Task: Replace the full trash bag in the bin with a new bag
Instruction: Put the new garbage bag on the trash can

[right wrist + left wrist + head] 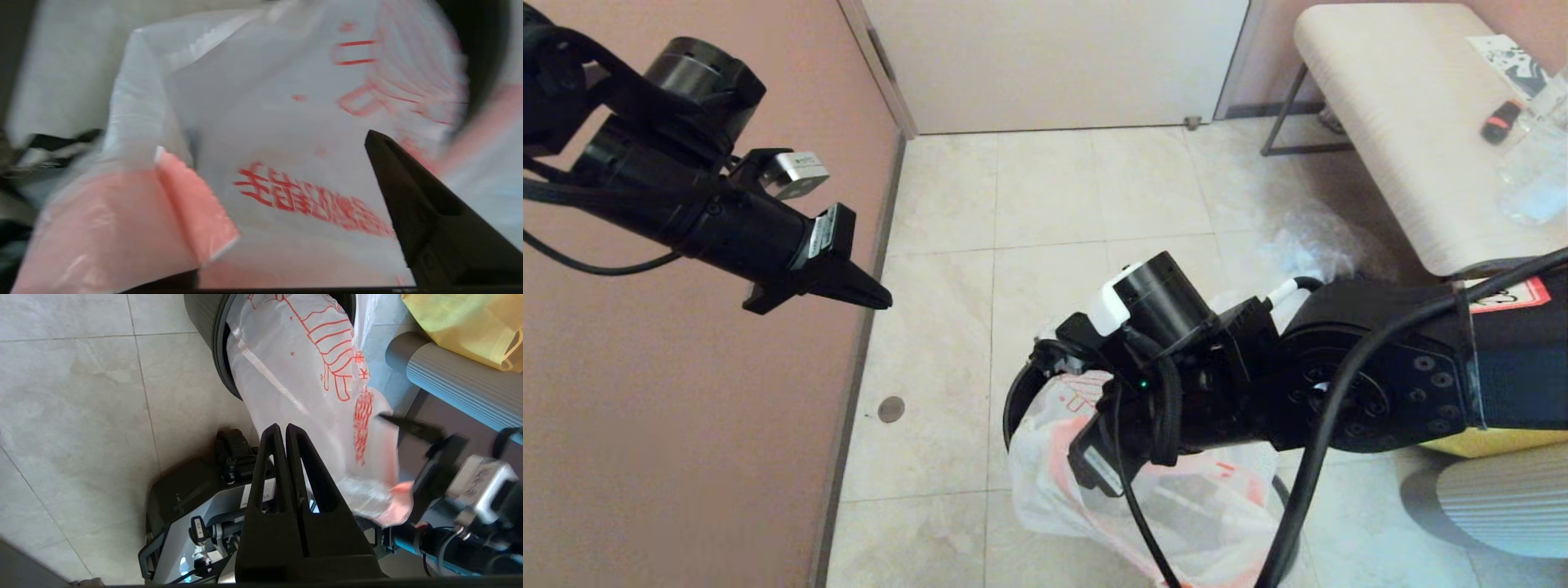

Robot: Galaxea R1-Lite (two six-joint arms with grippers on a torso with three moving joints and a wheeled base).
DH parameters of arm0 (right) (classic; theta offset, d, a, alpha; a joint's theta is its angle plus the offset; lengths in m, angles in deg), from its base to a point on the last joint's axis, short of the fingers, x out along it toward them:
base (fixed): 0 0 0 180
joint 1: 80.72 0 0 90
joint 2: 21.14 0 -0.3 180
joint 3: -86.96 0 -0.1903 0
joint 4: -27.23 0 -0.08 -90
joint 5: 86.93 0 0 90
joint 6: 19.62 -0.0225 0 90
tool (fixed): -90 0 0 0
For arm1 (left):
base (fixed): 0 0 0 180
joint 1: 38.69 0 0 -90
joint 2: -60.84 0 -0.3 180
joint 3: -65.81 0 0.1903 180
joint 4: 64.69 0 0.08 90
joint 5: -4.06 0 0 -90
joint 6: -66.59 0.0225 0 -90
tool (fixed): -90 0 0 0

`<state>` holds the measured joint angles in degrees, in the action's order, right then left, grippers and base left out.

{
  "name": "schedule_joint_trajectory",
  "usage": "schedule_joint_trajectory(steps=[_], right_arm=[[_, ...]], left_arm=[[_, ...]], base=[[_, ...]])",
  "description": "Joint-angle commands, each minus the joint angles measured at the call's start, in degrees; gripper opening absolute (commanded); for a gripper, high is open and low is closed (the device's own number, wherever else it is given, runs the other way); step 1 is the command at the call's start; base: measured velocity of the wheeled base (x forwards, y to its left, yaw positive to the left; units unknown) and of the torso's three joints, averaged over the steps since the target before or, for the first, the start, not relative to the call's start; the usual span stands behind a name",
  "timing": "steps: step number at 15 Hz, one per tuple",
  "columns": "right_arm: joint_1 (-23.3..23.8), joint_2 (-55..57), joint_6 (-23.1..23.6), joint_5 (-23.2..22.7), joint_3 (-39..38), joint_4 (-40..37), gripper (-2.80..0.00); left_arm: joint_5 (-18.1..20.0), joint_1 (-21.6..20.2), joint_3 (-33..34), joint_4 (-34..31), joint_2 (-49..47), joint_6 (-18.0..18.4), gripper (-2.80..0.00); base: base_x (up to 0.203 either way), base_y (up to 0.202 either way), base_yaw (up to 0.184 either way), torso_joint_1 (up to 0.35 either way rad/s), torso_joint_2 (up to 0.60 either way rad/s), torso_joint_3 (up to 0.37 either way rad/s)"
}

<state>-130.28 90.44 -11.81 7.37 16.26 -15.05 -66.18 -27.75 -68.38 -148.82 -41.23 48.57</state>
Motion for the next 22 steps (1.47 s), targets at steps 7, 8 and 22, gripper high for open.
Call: schedule_joint_trajectory(steps=[7,8,22], right_arm=[[3.2,6.2,7.9,3.5,3.4,5.6,0.0],[3.1,8.6,8.3,3.7,7.2,5.5,0.0],[0.1,8.9,7.3,13.3,5.1,-5.7,0.0]], left_arm=[[0.2,-0.6,-0.1,-0.5,4.1,0.1,-2.8],[0.3,-0.7,-0.1,-0.8,5.2,0.7,-2.8],[1.3,1.2,0.0,-15.0,3.3,16.3,-2.8]], base=[[0.0,0.0,0.0,0.0,0.0,0.0],[0.0,0.0,0.0,0.0,0.0,0.0],[0.0,0.0,0.0,0.0,0.0,0.0]])
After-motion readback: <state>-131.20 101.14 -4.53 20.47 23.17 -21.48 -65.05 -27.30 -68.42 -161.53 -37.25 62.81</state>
